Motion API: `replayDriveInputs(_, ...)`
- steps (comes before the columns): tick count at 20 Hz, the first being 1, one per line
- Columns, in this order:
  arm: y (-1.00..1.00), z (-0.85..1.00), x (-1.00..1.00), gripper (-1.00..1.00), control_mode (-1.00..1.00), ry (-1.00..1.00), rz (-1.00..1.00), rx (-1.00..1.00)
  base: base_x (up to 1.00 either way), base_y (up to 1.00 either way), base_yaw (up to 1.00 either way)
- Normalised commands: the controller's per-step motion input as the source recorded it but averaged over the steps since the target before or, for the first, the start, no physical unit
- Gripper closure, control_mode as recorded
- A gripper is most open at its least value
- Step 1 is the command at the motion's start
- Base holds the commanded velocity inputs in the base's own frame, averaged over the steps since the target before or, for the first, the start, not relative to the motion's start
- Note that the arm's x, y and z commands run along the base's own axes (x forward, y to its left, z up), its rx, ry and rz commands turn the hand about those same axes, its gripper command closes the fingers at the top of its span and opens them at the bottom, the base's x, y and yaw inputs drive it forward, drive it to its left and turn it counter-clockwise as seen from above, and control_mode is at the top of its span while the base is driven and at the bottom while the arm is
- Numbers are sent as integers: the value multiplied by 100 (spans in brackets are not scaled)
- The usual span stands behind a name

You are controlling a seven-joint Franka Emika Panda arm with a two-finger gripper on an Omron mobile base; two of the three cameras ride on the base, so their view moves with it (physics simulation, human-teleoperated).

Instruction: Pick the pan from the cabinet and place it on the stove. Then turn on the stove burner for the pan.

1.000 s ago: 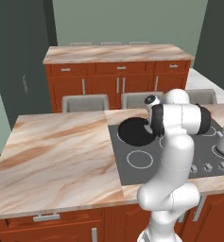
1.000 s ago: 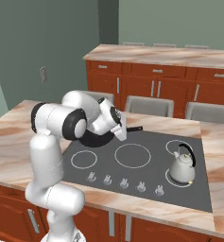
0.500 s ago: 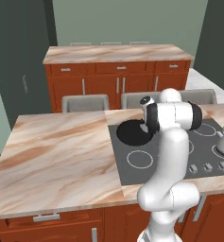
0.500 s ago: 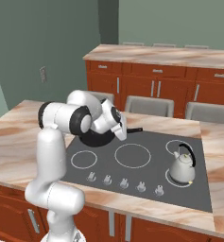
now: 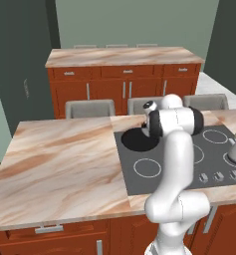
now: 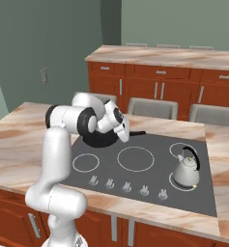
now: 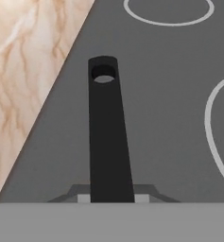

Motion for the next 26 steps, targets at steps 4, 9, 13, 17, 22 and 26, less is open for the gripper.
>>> replayDriveInputs(4, 0, -27, 21, 100, -100, 4, -5, 0, 0, 0, 0)
replayDriveInputs(9, 1, -30, 16, 100, -100, 2, -5, 0, 0, 0, 0)
replayDriveInputs(13, 0, -27, 12, 100, -100, 2, -5, 0, 0, 0, 0)
replayDriveInputs(17, 0, -13, -6, 100, -100, 0, -2, 0, 0, 0, 0)
replayDriveInputs(22, 0, -9, -27, 100, -100, -2, 0, 0, 0, 0, 0)
replayDriveInputs(26, 0, -9, -36, 100, -100, -5, 0, 0, 0, 0, 0)
